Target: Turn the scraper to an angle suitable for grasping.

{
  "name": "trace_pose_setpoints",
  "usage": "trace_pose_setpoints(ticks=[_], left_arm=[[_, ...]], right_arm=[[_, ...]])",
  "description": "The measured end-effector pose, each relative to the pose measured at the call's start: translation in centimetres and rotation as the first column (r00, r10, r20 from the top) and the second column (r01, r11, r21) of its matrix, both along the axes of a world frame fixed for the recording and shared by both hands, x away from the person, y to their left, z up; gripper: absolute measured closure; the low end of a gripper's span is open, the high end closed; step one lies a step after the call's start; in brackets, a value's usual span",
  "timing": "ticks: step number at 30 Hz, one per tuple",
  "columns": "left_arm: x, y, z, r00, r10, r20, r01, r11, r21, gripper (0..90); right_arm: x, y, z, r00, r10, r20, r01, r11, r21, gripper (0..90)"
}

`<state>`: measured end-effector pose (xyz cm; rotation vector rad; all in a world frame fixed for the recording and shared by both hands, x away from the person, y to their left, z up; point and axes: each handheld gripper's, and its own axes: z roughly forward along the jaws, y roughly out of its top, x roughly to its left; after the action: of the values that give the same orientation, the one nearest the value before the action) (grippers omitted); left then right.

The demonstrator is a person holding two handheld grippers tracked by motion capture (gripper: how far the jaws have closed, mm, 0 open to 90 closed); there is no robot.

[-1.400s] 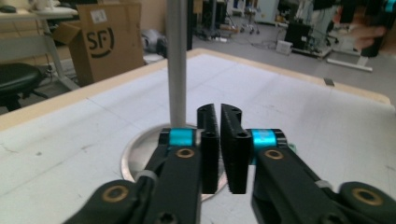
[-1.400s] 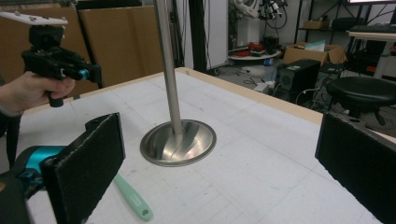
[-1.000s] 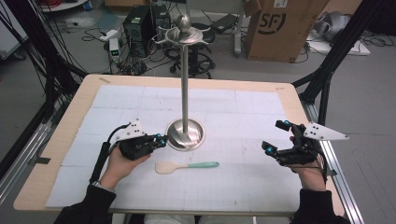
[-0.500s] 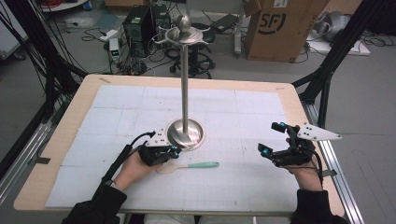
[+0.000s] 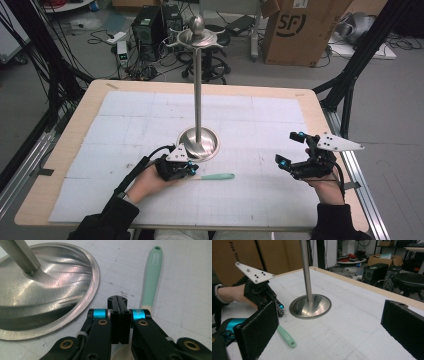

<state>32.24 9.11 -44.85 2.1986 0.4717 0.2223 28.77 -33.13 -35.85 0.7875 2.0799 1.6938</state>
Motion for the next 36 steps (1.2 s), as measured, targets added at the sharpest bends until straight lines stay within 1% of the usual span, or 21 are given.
trace_pose_setpoints(ticks=[1, 2, 3, 5, 8, 10, 12, 15, 16, 18, 21, 22, 23, 24, 25, 26, 28, 30, 32, 35, 36], left_arm=[[0.0, 0.0, 0.0, 1.0000, -0.006, -0.006, 0.006, 1.0000, 0.003, 90.0], [-0.2, 0.1, 0.2, 0.9996, -0.005, -0.026, 0.005, 0.9999, 0.012, 90.0], [-0.3, 0.2, 0.3, 0.9994, -0.006, -0.034, 0.007, 0.9998, 0.018, 90.0], [-0.4, 0.2, 0.3, 0.9993, -0.010, -0.037, 0.011, 0.9996, 0.026, 90.0], [-0.9, 0.3, 0.6, 0.9985, -0.020, -0.050, 0.023, 0.9982, 0.055, 90.0], [-1.0, 0.4, 0.7, 0.9983, -0.023, -0.054, 0.026, 0.9979, 0.060, 90.0], [-1.3, 0.5, 0.7, 0.9971, -0.015, -0.074, 0.019, 0.9984, 0.053, 90.0], [-1.8, 0.7, 0.8, 0.9970, -0.019, -0.075, 0.024, 0.9978, 0.061, 90.0], [-2.2, 0.8, 0.9, 0.9966, -0.033, -0.076, 0.040, 0.9958, 0.082, 90.0], [-2.7, 0.9, 1.1, 0.9961, -0.044, -0.077, 0.052, 0.9936, 0.100, 90.0], [-3.4, 1.2, 1.0, 0.9956, -0.051, -0.079, 0.058, 0.9942, 0.091, 90.0], [-3.9, 1.7, 0.7, 0.9943, -0.048, -0.095, 0.053, 0.9973, 0.051, 90.0], [-4.1, 2.0, 0.6, 0.9926, -0.055, -0.108, 0.059, 0.9976, 0.036, 90.0], [-4.1, 2.0, 0.6, 0.9926, -0.055, -0.108, 0.059, 0.9976, 0.036, 90.0], [-4.5, 2.7, 0.4, 0.9892, -0.069, -0.129, 0.070, 0.9975, 0.004, 90.0], [-4.5, 2.7, 0.4, 0.9892, -0.069, -0.129, 0.070, 0.9975, 0.004, 90.0], [-4.9, 3.1, 0.4, 0.9859, -0.087, -0.143, 0.087, 0.9962, -0.004, 90.0], [-5.6, 3.2, 0.5, 0.9840, -0.110, -0.140, 0.112, 0.9937, 0.008, 90.0], [-5.8, 3.1, 0.5, 0.9846, -0.112, -0.134, 0.115, 0.9933, 0.012, 90.0], [-5.8, 2.9, 0.7, 0.9889, -0.100, -0.110, 0.103, 0.9943, 0.025, 90.0], [-5.8, 2.9, 0.7, 0.9889, -0.100, -0.110, 0.103, 0.9943, 0.025, 90.0]], right_arm=[[0.0, 0.0, 0.0, 1.0000, -0.002, 0.000, 0.002, 1.000, 0.001, 0.4], [0.0, -0.1, -0.1, 1.0000, -0.003, -0.002, 0.003, 1.000, -0.001, 0.5], [0.0, -0.1, -0.1, 1.0000, -0.002, -0.003, 0.002, 1.000, 0.000, 0.4], [0.0, -0.1, -0.2, 1.0000, -0.005, -0.005, 0.005, 1.000, 0.001, 0.4], [0.0, -0.3, -0.2, 1.0000, -0.006, -0.003, 0.006, 1.000, 0.008, 0.5], [-0.1, -0.3, -0.1, 0.9999, -0.005, 0.010, 0.004, 1.000, 0.015, 0.4], [-0.1, -0.2, -0.1, 0.9999, 0.005, 0.012, -0.006, 1.000, 0.014, 0.4], [-0.1, -0.1, -0.3, 1.0000, 0.004, 0.005, -0.004, 1.000, 0.013, 0.4], [0.0, -0.1, -0.4, 1.0000, 0.005, 0.002, -0.005, 1.000, 0.012, 0.4], [0.0, -0.1, -0.5, 1.0000, 0.002, -0.002, -0.002, 1.000, 0.015, 0.4], [0.0, -0.2, -0.5, 1.0000, 0.000, -0.005, 0.000, 1.000, 0.019, 0.4], [0.1, -0.3, -0.5, 1.0000, -0.001, -0.004, 0.001, 1.000, 0.019, 0.4], [0.1, -0.4, -0.5, 1.0000, -0.002, -0.002, 0.002, 1.000, 0.022, 0.4], [0.0, -0.4, -0.4, 1.0000, -0.004, -0.005, 0.004, 1.000, 0.025, 0.4], [0.0, -0.5, -0.5, 1.0000, -0.002, -0.004, 0.003, 1.000, 0.025, 0.4], [0.0, -0.5, -0.4, 1.0000, -0.002, -0.006, 0.002, 1.000, 0.027, 0.4], [0.0, -0.5, -0.4, 1.0000, -0.001, -0.004, 0.001, 1.000, 0.025, 0.4], [0.0, -0.4, -0.4, 1.0000, 0.000, -0.004, 0.000, 1.000, 0.029, 0.4], [0.0, -0.4, -0.4, 1.0000, 0.002, -0.001, -0.002, 1.000, 0.024, 0.4], [0.1, -0.3, -0.5, 1.0000, 0.004, -0.001, -0.004, 1.000, 0.021, 0.4], [0.1, -0.2, -0.4, 1.0000, 0.005, -0.002, -0.005, 1.000, 0.020, 0.5]])
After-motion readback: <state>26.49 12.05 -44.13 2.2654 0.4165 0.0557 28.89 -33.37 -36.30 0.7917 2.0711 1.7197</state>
